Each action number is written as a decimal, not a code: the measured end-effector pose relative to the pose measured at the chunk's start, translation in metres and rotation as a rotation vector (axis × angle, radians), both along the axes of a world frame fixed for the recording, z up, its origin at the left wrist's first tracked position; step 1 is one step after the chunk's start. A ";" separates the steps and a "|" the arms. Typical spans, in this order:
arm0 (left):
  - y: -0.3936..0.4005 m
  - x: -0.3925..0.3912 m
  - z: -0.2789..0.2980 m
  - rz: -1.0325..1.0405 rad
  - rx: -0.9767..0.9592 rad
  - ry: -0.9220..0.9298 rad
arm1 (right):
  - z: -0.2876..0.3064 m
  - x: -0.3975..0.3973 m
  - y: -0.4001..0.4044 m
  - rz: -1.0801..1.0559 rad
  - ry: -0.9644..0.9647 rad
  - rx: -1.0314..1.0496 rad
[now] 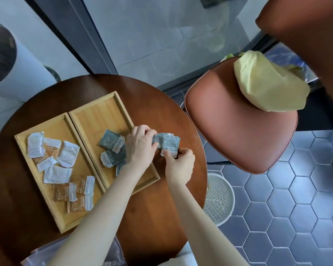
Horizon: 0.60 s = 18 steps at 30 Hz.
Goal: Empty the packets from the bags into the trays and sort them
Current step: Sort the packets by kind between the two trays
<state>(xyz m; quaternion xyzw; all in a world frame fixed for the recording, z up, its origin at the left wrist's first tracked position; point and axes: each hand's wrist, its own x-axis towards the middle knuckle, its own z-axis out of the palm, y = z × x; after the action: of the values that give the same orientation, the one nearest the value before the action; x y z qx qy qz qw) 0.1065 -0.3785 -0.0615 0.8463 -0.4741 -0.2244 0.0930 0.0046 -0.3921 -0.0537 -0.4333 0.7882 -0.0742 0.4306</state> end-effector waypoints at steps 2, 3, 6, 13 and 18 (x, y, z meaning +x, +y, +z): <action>-0.002 -0.002 0.002 0.005 0.025 -0.009 | -0.001 0.003 -0.001 0.029 0.016 0.011; -0.003 -0.004 0.003 0.002 0.044 -0.017 | -0.001 0.003 -0.003 0.039 0.019 0.026; -0.005 -0.010 0.005 -0.002 0.096 -0.051 | 0.000 0.000 -0.007 0.055 0.001 0.068; -0.008 -0.014 0.004 -0.031 0.147 -0.075 | 0.011 -0.022 -0.013 0.137 -0.120 0.037; -0.004 -0.018 0.007 0.006 0.104 -0.058 | 0.026 -0.026 -0.018 0.206 -0.200 -0.059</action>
<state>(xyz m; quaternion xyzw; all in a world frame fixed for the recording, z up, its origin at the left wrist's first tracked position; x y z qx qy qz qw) 0.0884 -0.3824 -0.0549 0.8576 -0.4618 -0.2238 0.0359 -0.0216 -0.4097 -0.0281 -0.5149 0.6903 -0.0953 0.4993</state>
